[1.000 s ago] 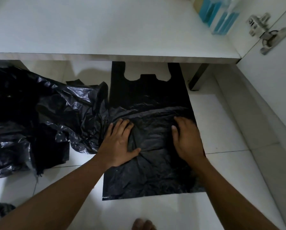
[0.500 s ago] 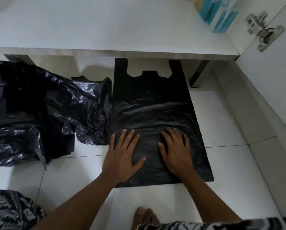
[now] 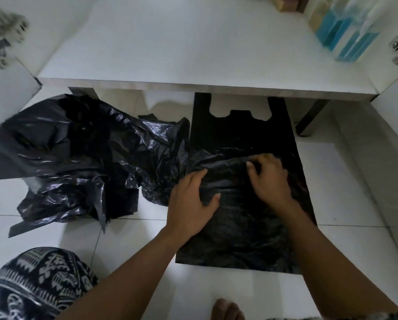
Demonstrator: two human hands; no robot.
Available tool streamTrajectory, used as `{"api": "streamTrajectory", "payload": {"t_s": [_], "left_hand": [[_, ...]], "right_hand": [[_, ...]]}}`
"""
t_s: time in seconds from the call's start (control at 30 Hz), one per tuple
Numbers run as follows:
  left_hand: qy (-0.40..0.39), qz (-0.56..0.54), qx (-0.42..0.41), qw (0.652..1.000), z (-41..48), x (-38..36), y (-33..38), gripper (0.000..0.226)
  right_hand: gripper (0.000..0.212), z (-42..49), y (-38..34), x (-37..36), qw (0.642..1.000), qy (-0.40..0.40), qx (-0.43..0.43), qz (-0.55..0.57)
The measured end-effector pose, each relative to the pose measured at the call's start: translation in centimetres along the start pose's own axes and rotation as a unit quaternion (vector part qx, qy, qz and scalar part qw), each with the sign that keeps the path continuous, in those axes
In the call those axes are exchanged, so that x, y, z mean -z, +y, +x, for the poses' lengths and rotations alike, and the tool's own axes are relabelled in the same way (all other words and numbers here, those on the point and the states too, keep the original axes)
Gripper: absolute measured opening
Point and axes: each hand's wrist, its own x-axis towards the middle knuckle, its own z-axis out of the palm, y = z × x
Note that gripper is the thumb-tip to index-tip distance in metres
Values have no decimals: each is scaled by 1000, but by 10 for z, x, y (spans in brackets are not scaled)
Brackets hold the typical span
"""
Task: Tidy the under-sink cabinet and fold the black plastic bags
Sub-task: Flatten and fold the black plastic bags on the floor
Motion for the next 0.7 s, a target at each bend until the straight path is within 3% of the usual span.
{"api": "streamTrajectory", "payload": {"t_s": [0.07, 0.13, 0.27, 0.3, 0.4, 0.5, 0.6, 0.67, 0.7], "left_hand": [[118, -41, 77, 989, 2, 11, 3, 50], [222, -92, 190, 952, 4, 20, 4, 41], [325, -233, 406, 822, 12, 27, -16, 59], [332, -290, 426, 790, 15, 29, -19, 67], [337, -416, 439, 722, 26, 40, -18, 72], [345, -428, 432, 715, 35, 54, -11, 47], [338, -475, 382, 717, 42, 71, 3, 17], [339, -492, 326, 732, 47, 82, 13, 8], [340, -488, 297, 747, 49, 88, 19, 8]], "right_hand": [[33, 15, -42, -18, 994, -40, 47, 92], [43, 26, -84, -39, 980, -91, 74, 161], [93, 48, -146, -65, 939, -165, 11, 303], [91, 54, -154, -67, 916, -188, -23, 353], [50, 63, -175, -59, 859, -262, -73, 434], [32, 64, -182, -58, 857, -263, -39, 441], [20, 58, -179, -40, 837, -173, -11, 519], [7, 55, -171, -13, 780, -133, 9, 611], [6, 53, -165, 3, 734, -130, 12, 667]]}}
